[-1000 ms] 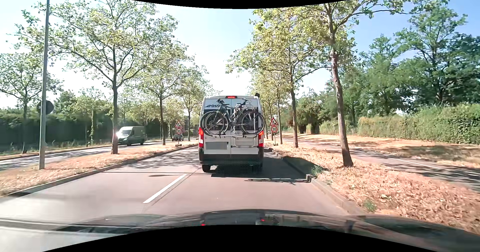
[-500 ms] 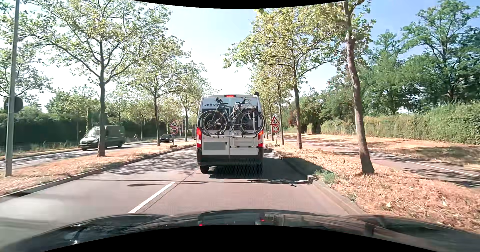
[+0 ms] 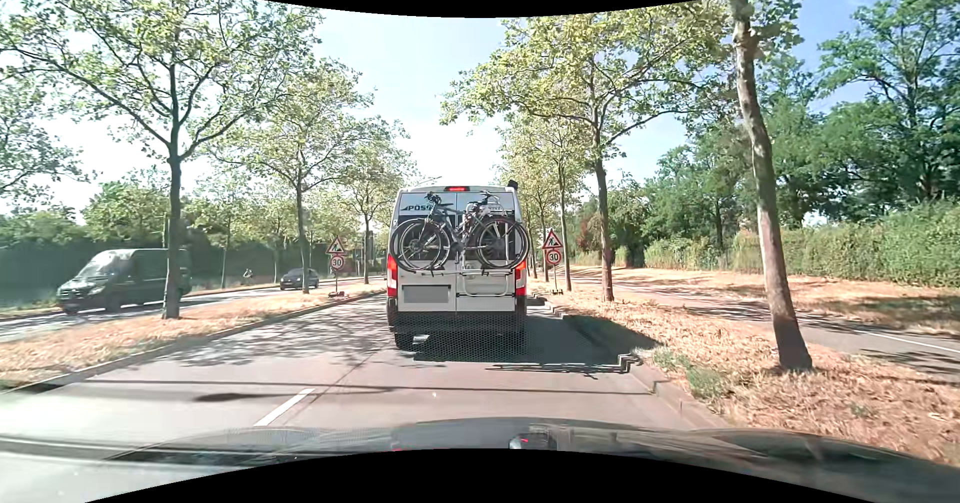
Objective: Follow the waypoints while adhering to traffic rules and regulations
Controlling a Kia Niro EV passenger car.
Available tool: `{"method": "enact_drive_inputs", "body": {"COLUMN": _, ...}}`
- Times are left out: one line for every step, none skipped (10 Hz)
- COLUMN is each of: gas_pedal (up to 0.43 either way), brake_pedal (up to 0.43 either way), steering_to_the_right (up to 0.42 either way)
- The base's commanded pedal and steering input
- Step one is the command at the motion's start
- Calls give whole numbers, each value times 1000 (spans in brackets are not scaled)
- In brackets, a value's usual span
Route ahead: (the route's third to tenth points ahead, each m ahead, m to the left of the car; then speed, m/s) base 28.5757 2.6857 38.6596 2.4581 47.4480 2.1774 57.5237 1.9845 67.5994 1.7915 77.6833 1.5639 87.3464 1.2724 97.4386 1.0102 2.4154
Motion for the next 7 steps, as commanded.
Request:
{"method": "enact_drive_inputs", "body": {"gas_pedal": 0, "brake_pedal": 61, "steering_to_the_right": 4}}
{"method": "enact_drive_inputs", "body": {"gas_pedal": 0, "brake_pedal": 85, "steering_to_the_right": 4}}
{"method": "enact_drive_inputs", "body": {"gas_pedal": 0, "brake_pedal": 104, "steering_to_the_right": 3}}
{"method": "enact_drive_inputs", "body": {"gas_pedal": 0, "brake_pedal": 122, "steering_to_the_right": 2}}
{"method": "enact_drive_inputs", "body": {"gas_pedal": 0, "brake_pedal": 152, "steering_to_the_right": 1}}
{"method": "enact_drive_inputs", "body": {"gas_pedal": 0, "brake_pedal": 183, "steering_to_the_right": 1}}
{"method": "enact_drive_inputs", "body": {"gas_pedal": 0, "brake_pedal": 189, "steering_to_the_right": 1}}
